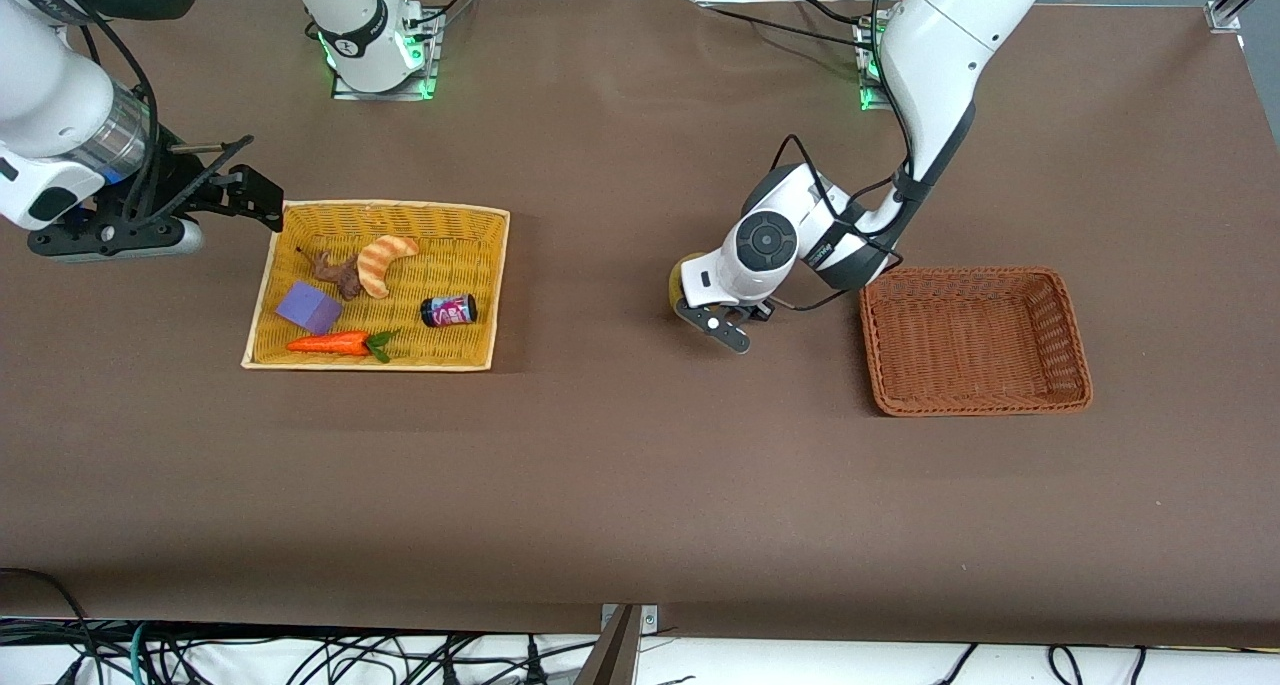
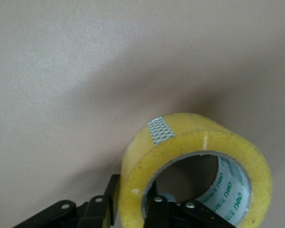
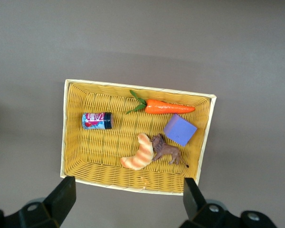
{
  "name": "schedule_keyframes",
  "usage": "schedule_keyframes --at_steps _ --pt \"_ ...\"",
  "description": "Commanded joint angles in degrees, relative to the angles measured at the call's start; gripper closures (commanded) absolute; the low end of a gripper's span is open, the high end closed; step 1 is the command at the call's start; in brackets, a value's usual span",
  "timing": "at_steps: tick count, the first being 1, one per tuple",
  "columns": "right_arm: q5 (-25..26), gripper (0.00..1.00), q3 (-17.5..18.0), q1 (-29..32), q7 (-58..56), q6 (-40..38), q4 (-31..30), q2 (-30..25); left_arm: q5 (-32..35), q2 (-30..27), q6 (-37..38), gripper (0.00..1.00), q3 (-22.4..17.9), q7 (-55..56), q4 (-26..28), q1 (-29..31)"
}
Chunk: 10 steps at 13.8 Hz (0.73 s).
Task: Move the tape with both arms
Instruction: 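Lower the left gripper onto the tape roll while the right gripper withdraws, then grasp the tape roll with the left gripper and lift it toward the basket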
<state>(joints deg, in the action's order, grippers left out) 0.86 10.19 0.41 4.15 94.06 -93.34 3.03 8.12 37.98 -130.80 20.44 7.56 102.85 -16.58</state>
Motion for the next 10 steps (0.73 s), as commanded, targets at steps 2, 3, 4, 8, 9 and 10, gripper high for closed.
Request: schedule_keyframes --at_steps 2,3,4,8,9,10 --pt "0.64 0.0 1.15 1.26 -0.72 -0.02 -0.53 -0.48 0.67 -3.33 7.29 1.0 0.13 -0.61 -2.12 0.59" --pt "0.64 0.0 1.15 1.26 -0.72 -0.02 -0.53 -0.48 0.76 -5.52 10.88 1.0 -0.13 -0.61 -3.35 0.94" --pt "0.64 0.0 1.15 1.17 -0.64 -0.02 -0.53 -0.57 1.19 -6.24 15.26 1.0 -0.22 -0.7 -6.14 2.42" --pt "0.64 0.0 1.23 1.08 -0.63 0.07 -0.53 -0.22 1.37 -6.16 34.45 1.0 -0.4 -10.5 -16.71 9.19" --pt "0.64 0.0 1.23 1.08 -0.55 0.07 -0.7 -0.04 1.46 -6.07 34.64 1.0 -0.49 -14.37 -16.37 11.99" --pt "0.64 0.0 1.41 1.08 -0.55 0.07 -0.7 -0.04 1.55 -5.9 34.73 1.0 -0.57 -18.41 -16.11 15.06"
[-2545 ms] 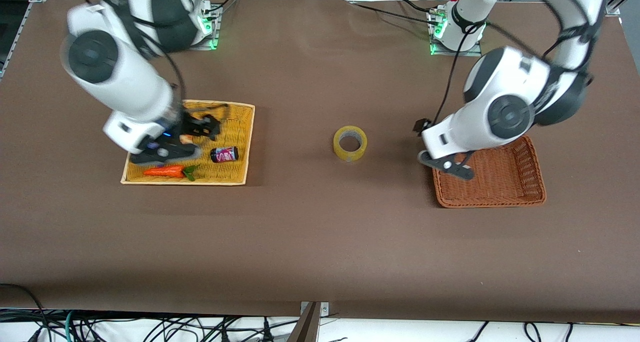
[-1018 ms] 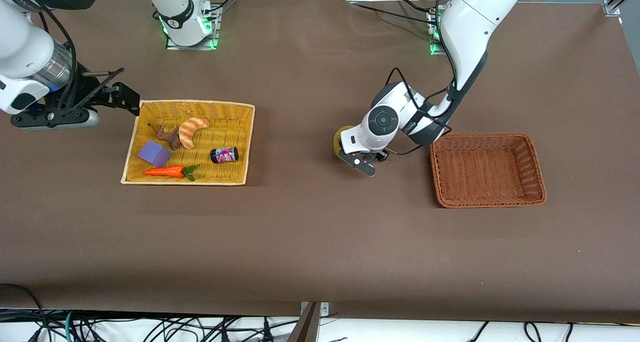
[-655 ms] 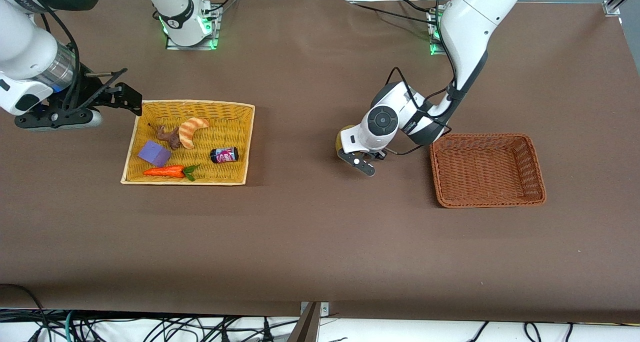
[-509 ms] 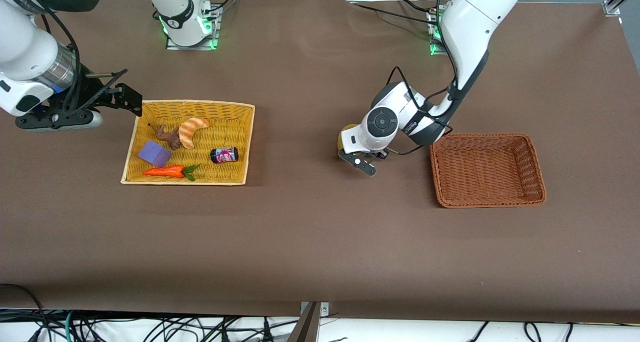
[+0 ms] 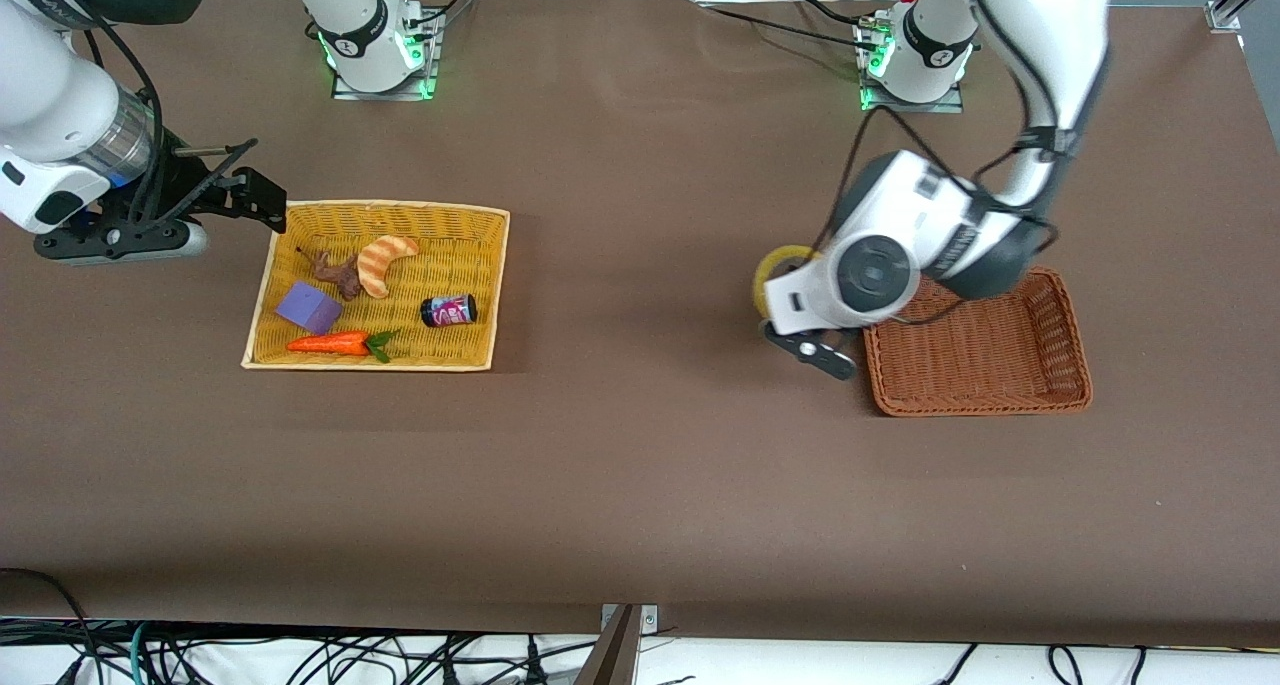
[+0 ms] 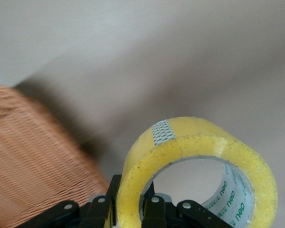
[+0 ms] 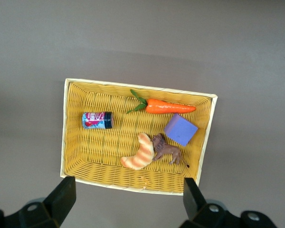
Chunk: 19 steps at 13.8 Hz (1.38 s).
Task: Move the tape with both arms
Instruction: 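Grasp the tape roll with the left gripper and lift it toward the basket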
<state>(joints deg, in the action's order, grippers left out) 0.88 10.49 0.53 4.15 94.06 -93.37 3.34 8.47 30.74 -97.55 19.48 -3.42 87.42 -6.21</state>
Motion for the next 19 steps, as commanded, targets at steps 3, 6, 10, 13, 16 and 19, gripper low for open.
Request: schedule_keyframes --at_steps 3,6,10,13,16,19 --pt "0.7 0.0 1.2 0.97 -0.63 0.07 -0.76 -0.35 3.37 4.05 0.87 1.0 0.21 -20.45 -0.05 12.78" --pt "0.7 0.0 1.2 0.97 -0.55 0.16 -0.93 -0.26 12.62 7.57 -4.74 1.0 0.38 -28.11 0.3 17.18" --pt "0.7 0.0 1.2 1.06 -0.63 0.07 -1.02 -0.26 11.84 9.34 -6.78 0.24 0.64 -30.68 2.4 17.98" --pt "0.7 0.0 1.2 1.06 -0.63 0.07 -1.37 -0.35 10.95 6.72 -5.29 0.0 1.17 -30.86 1.79 17.46" --pt "0.44 0.0 1.2 1.06 -1.07 -0.02 -1.37 -0.35 10.43 1.8 -1.34 0.0 3.53 -27.88 0.74 16.14" --pt "0.53 0.0 1.11 1.06 -0.9 0.16 -1.29 -0.44 5.37 -3.74 1.48 0.0 7.32 -14.81 0.21 17.02"
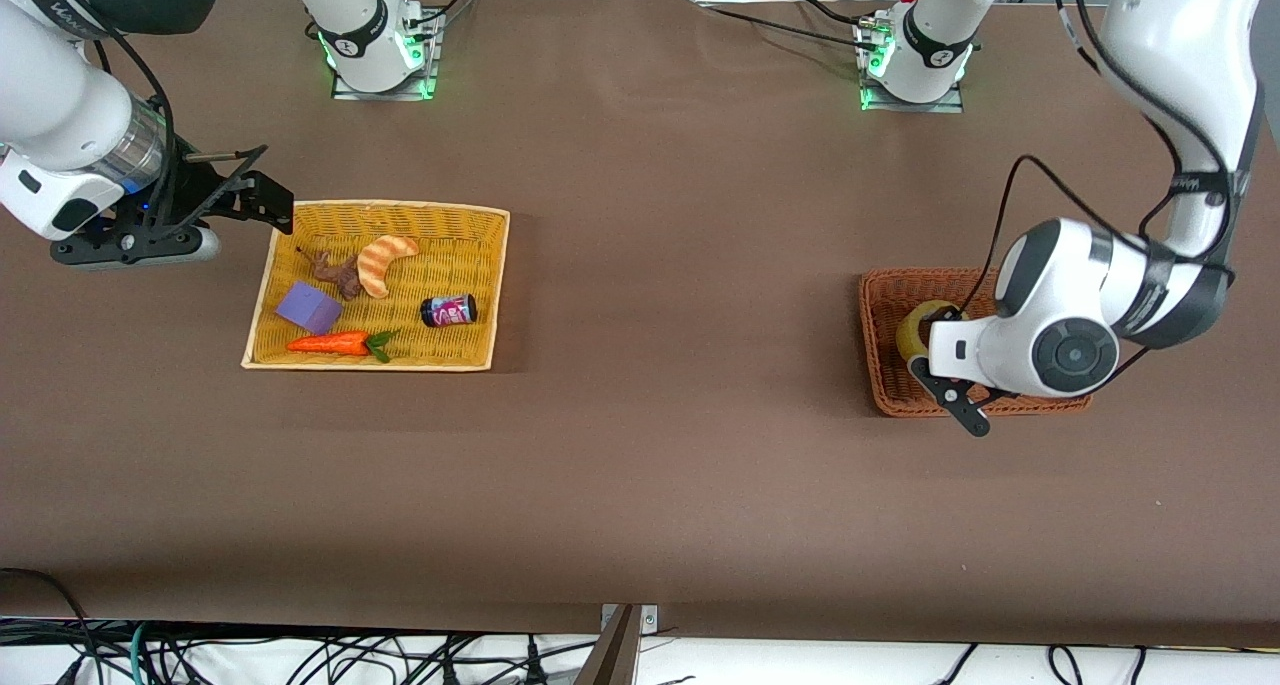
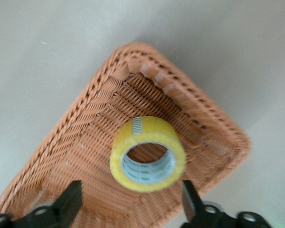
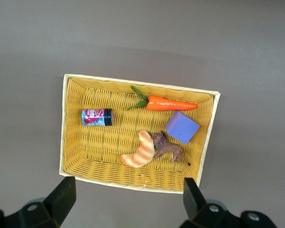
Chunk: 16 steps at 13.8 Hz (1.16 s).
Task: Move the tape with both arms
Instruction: 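Lower the tape roll into the brown basket and open the left gripper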
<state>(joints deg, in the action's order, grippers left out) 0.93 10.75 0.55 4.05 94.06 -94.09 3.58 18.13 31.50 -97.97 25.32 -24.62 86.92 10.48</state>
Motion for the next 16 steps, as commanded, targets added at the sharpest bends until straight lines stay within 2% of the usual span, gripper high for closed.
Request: schedule_keyframes --at_steps 1,3,5,8,10,11,14,15,16 --pt "0.48 0.0 0.94 1.03 -0.71 0.16 -0.57 -0.68 -7.37 -6.52 1.99 0.0 1.57 9.39 0.79 0.33" --pt "0.57 0.0 0.94 1.03 -0.8 0.33 -0.57 -0.95 -8.81 -8.9 1.99 0.0 1.92 10.04 0.18 0.42" --pt "0.48 0.0 0.94 1.03 -2.37 0.16 -0.39 -1.38 -13.45 -11.36 2.87 0.0 1.66 10.12 -2.27 0.42" --pt "0.39 0.0 0.94 1.03 -3.26 0.16 0.04 -1.47 -13.3 -11.99 12.16 0.0 1.31 10.65 -9.21 0.42" --pt "0.3 0.0 0.94 1.03 -3.35 0.16 0.31 -1.82 -13.47 -13.91 13.42 0.0 0.35 11.87 -10.46 0.42" --pt "0.3 0.0 0.94 1.03 -3.35 0.24 0.48 -1.74 -13.91 -14.97 13.51 0.0 -1.66 15.01 -10.28 0.5" --pt "0.22 0.0 1.03 1.03 -3.26 0.51 0.48 -1.74 -13.99 -19.45 10.37 0.0 -12.98 23.72 -6.34 -5.37" --pt "0.3 0.0 1.03 1.03 -3.17 0.51 0.48 -1.74 -14.35 -21.9 6.78 0.0 -15.8 23.66 -3.8 -6.34" --pt "0.22 0.0 1.03 1.03 -3.17 0.42 0.48 -1.74 -14.35 -25.66 2.56 0.0 -16.7 23.57 1.45 -7.22"
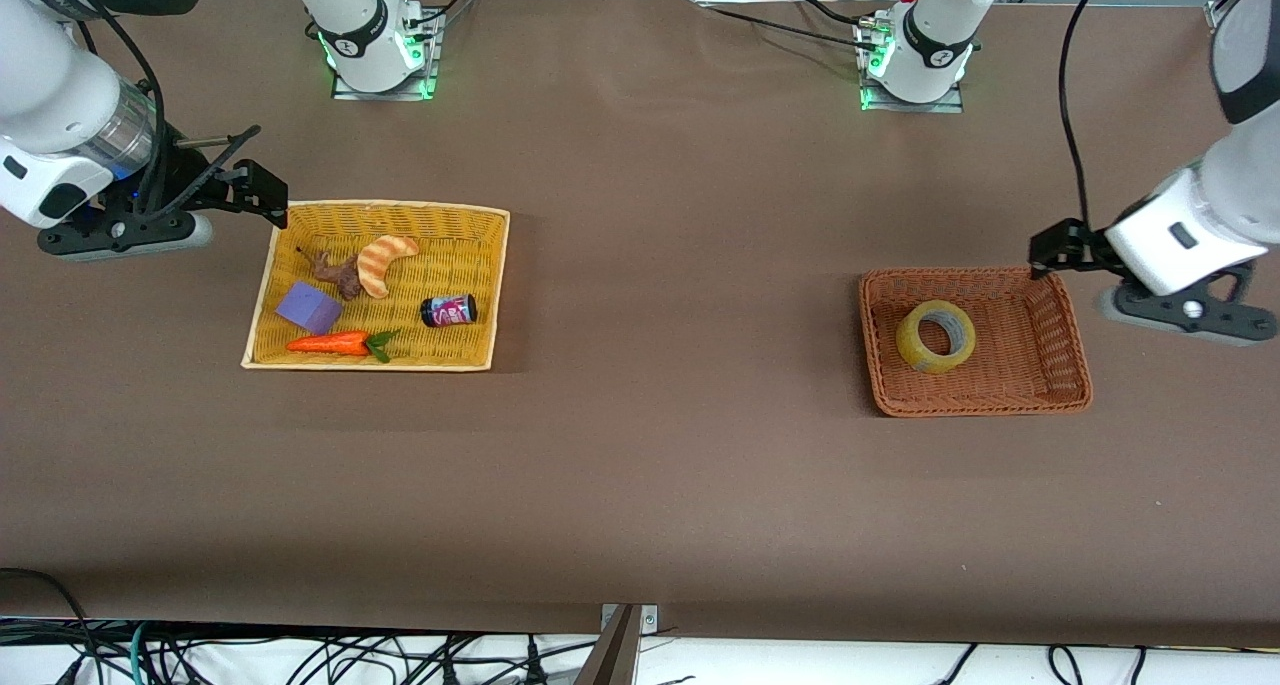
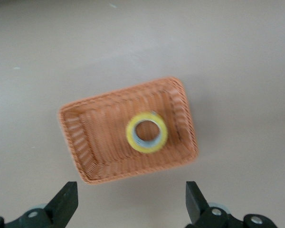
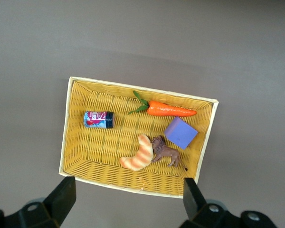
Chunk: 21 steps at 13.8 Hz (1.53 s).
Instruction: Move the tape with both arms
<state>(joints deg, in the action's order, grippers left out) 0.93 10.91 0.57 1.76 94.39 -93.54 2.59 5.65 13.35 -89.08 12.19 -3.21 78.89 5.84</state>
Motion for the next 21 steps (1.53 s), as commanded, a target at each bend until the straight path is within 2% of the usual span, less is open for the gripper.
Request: schedule_keyframes --at_steps 1,2,4,8,10,11,14,16,21 --pt "0.21 0.0 0.95 1.01 -0.79 -0.17 -0.15 -0.74 -1.87 -11.99 -10.98 0.0 -3.66 2.24 15.88 -2.76" --pt "0.21 0.0 1.22 0.92 -0.79 -0.34 -0.24 -0.83 -1.87 -14.38 -12.42 0.0 -4.1 2.24 19.6 -2.93" --pt "0.21 0.0 1.31 1.01 -0.79 -0.34 -0.24 -0.83 -1.87 -16.34 -12.43 0.0 -9.44 2.15 21.91 -8.09" --pt "0.21 0.0 1.31 1.01 -0.79 -0.34 -0.33 -0.83 -2.83 -15.81 -11.81 0.0 -9.47 1.54 21.04 -8.03" --pt "0.21 0.0 1.31 1.01 -0.79 -0.34 -0.33 -0.83 -9.22 -16.34 -11.55 0.0 -10.34 1.45 21.39 -7.95" --pt "0.21 0.0 1.31 1.01 -0.79 -0.34 -0.5 -0.83 -9.6 -16.43 -11.46 0.0 -10.52 1.54 21.22 -8.38" --pt "0.21 0.0 1.39 1.01 -0.79 -0.34 -0.51 -0.83 -8.99 -16.52 -11.55 0.0 -10.61 1.71 21.22 -8.56" --pt "0.3 0.0 1.39 1.01 -0.79 -0.34 -0.51 -0.83 -2.86 -16.61 -11.55 0.0 -10.43 2.06 21.22 -9.43" --pt "0.3 0.0 1.39 1.01 -0.96 -0.34 -0.5 -0.83 -3.19 -16.26 -10.42 0.0 -10.17 1.71 20.52 -9.09"
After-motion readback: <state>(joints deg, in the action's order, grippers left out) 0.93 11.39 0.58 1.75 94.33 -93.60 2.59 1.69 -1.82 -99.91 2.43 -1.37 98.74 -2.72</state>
